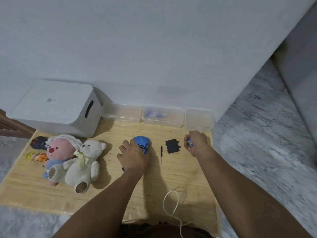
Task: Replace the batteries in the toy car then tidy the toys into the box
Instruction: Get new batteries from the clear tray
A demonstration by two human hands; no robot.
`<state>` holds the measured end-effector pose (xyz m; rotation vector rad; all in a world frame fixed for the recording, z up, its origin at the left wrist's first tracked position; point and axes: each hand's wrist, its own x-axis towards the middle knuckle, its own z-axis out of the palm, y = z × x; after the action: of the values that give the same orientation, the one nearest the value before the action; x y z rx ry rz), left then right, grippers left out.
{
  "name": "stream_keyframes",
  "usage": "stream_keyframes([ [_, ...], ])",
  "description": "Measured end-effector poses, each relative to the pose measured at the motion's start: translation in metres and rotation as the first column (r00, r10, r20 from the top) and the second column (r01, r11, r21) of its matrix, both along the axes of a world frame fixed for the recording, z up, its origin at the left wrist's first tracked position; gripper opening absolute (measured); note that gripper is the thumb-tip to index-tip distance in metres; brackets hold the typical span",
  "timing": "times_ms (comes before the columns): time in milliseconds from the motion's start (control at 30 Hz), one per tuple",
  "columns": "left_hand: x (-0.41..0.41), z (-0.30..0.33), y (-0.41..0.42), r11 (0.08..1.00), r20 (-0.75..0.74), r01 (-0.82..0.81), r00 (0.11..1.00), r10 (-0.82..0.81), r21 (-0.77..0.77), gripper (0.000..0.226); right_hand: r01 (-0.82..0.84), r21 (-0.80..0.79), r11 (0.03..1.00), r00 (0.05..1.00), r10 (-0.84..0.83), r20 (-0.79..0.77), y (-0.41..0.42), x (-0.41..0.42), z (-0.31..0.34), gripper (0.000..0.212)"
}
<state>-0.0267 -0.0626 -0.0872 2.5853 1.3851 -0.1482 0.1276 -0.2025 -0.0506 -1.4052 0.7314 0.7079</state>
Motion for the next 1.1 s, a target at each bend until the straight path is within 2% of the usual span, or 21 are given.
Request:
stream_keyframes([
  [100, 0.014, 0.01, -0.007, 0.997, 0.063, 0.042, 0.997, -0.046, 0.065, 0.058, 0.106, 0.011, 0.994, 0.994, -0.106, -0.024, -0.006, 0.007, 0.004, 0.017],
  [200, 0.036, 0.021, -0.018, 0.971, 0.145, 0.24, 0.96, -0.24, 0.016, 0.047, 0.159, 0.03, 0.987, 0.987, -0.159, -0.02, -0.011, 0.012, 0.005, 0.017],
  [267, 0.056, 0.029, -0.03, 0.932, 0.338, 0.31, 0.912, -0.235, -0.19, 0.041, 0.178, 0.046, 0.983, 0.984, -0.178, -0.015, -0.014, 0.015, 0.005, 0.015],
  [333, 0.078, 0.039, -0.042, 0.829, 0.462, 0.327, 0.882, -0.095, -0.454, 0.041, 0.183, 0.049, 0.982, 0.983, -0.183, -0.005, -0.017, 0.016, 0.007, 0.013],
  [400, 0.096, 0.048, -0.055, 0.695, 0.464, 0.315, 0.885, 0.032, -0.647, 0.043, 0.178, 0.046, 0.983, 0.984, -0.179, 0.019, -0.02, 0.017, 0.01, 0.014],
  [500, 0.117, 0.057, -0.069, 0.53, 0.443, 0.308, 0.885, 0.146, -0.79, 0.038, 0.16, 0.042, 0.986, 0.984, -0.162, 0.074, -0.025, 0.02, 0.016, 0.017],
  [567, 0.126, 0.06, -0.074, 0.483, 0.437, 0.321, 0.887, 0.148, -0.815, 0.039, 0.144, 0.03, 0.989, 0.982, -0.146, 0.116, -0.028, 0.023, 0.018, 0.018],
  [600, 0.129, 0.059, -0.075, 0.473, 0.426, 0.32, 0.895, 0.132, -0.821, 0.046, 0.133, 0.03, 0.991, 0.981, -0.136, 0.136, -0.03, 0.025, 0.018, 0.018],
  [667, 0.132, 0.056, -0.076, 0.467, 0.397, 0.314, 0.914, 0.087, -0.826, 0.057, 0.117, 0.037, 0.993, 0.98, -0.121, 0.159, -0.033, 0.028, 0.018, 0.015],
  [867, 0.134, 0.049, -0.076, 0.473, 0.384, 0.341, 0.923, -0.004, -0.813, 0.066, 0.103, 0.05, 0.993, 0.981, -0.11, 0.158, -0.036, 0.033, 0.018, 0.012],
  [1033, 0.131, 0.052, -0.071, 0.468, 0.382, 0.378, 0.92, -0.09, -0.799, 0.082, 0.144, 0.09, 0.986, 0.979, -0.155, 0.133, -0.034, 0.037, 0.018, 0.026],
  [1100, 0.131, 0.057, -0.071, 0.453, 0.382, 0.393, 0.916, -0.119, -0.8, 0.088, 0.166, 0.114, 0.98, 0.975, -0.18, 0.128, -0.032, 0.039, 0.018, 0.025],
])
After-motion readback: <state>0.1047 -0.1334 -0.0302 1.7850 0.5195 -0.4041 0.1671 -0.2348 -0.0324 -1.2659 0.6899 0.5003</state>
